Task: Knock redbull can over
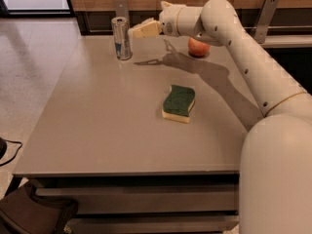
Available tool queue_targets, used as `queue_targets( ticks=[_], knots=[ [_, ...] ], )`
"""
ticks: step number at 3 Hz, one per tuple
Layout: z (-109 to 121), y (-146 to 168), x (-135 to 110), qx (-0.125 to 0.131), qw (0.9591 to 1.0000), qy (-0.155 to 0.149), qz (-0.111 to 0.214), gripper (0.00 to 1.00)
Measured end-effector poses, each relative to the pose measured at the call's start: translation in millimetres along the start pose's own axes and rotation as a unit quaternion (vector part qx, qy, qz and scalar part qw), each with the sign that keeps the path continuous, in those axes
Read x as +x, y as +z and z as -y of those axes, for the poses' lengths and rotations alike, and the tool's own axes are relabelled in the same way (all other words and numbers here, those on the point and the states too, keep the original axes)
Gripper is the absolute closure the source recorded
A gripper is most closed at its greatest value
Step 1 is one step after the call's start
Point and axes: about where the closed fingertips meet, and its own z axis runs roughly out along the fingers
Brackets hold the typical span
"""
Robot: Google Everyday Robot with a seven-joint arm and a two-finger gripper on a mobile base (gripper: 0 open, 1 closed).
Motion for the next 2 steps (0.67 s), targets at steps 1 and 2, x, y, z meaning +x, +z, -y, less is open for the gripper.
queue_targets(
  ticks=[1,2],
  knots=[
    [-14.7,24.0,-0.2,-0.022,0.9995,0.018,0.017,0.0],
    [-38.2,39.8,-1.3,-0.043,0.998,0.039,0.024,0.0]
  ],
)
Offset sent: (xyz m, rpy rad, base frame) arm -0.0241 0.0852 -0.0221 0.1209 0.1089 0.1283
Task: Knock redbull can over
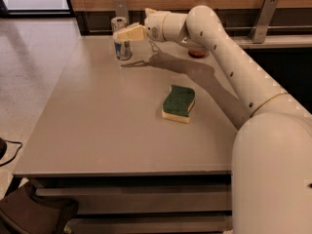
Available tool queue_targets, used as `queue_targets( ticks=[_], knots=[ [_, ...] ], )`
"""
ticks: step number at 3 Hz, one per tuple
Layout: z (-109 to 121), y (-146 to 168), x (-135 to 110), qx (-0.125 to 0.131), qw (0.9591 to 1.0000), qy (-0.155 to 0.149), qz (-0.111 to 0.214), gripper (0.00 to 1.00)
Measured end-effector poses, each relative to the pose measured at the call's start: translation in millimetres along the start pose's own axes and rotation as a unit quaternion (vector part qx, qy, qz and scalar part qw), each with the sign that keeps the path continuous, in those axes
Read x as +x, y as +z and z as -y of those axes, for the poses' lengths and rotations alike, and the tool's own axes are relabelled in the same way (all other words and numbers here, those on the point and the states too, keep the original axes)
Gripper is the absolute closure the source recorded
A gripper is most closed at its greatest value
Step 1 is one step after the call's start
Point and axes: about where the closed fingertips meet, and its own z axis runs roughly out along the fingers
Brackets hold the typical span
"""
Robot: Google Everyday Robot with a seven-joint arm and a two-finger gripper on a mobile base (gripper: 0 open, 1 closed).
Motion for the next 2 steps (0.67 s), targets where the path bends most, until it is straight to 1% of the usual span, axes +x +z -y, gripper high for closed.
queue_targets(
  ticks=[1,2],
  knots=[
    [-21.7,18.9,2.6,-0.025,0.9995,0.017,-0.002,0.0],
    [-38.3,39.5,10.3,-0.047,0.9983,0.036,-0.004,0.25]
  ],
)
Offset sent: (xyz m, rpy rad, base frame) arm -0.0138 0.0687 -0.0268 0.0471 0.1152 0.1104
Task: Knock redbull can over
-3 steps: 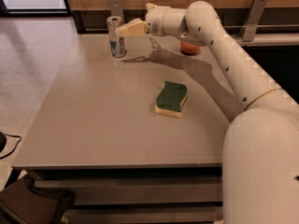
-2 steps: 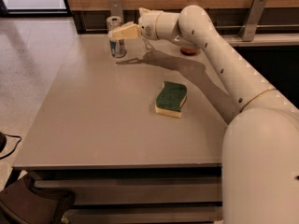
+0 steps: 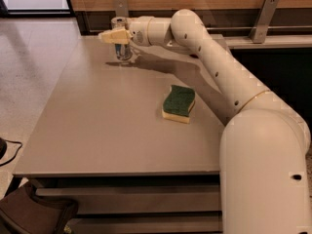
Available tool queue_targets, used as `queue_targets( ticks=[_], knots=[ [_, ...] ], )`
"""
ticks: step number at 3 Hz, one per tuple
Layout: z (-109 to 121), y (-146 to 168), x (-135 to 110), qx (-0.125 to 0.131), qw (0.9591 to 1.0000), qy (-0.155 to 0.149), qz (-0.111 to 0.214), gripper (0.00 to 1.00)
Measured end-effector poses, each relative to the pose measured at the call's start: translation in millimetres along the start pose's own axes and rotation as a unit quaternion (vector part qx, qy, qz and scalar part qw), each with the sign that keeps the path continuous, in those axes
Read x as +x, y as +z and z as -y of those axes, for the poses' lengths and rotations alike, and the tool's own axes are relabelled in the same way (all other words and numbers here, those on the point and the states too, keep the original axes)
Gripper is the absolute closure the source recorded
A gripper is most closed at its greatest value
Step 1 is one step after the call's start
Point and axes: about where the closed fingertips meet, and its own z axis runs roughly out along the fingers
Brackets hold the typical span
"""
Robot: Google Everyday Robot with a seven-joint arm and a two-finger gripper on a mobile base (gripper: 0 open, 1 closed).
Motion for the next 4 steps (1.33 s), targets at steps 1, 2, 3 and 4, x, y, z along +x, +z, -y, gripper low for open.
queue_targets(
  ticks=[1,2,3,4],
  knots=[
    [-1.6,2.1,0.1,-0.002,1.0,0.0,0.0,0.49],
    [-3.5,4.6,0.6,-0.004,1.0,0.0,0.0,0.71],
    [-5.7,7.6,1.1,-0.006,1.0,0.0,-0.001,0.95],
    [-7.0,9.2,1.4,-0.008,1.0,0.001,-0.001,1.0]
  ],
)
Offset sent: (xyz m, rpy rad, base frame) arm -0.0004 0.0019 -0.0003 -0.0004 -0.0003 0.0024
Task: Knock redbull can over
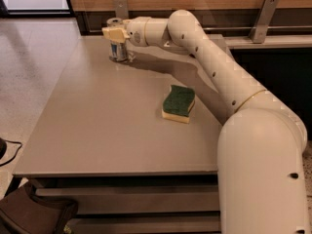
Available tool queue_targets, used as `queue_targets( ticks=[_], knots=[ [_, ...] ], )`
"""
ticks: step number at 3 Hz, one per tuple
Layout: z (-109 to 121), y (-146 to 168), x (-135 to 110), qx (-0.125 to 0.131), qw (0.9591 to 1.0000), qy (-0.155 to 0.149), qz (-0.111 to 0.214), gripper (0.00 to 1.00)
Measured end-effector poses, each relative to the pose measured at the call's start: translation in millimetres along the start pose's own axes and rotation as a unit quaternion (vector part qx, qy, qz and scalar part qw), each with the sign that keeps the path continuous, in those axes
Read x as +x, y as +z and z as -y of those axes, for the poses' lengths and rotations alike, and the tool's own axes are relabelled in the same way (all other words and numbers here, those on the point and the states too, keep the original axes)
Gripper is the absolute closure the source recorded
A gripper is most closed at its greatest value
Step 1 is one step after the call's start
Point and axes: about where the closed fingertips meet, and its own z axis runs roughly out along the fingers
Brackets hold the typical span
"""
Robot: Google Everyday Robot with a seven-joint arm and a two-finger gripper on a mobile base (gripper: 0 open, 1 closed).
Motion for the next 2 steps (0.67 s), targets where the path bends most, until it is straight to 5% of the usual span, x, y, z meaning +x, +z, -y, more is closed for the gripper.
queue_targets(
  ticks=[2],
  knots=[
    [1.9,-30.5,-10.2,0.02,0.9988,-0.014,-0.042,1.0]
  ],
)
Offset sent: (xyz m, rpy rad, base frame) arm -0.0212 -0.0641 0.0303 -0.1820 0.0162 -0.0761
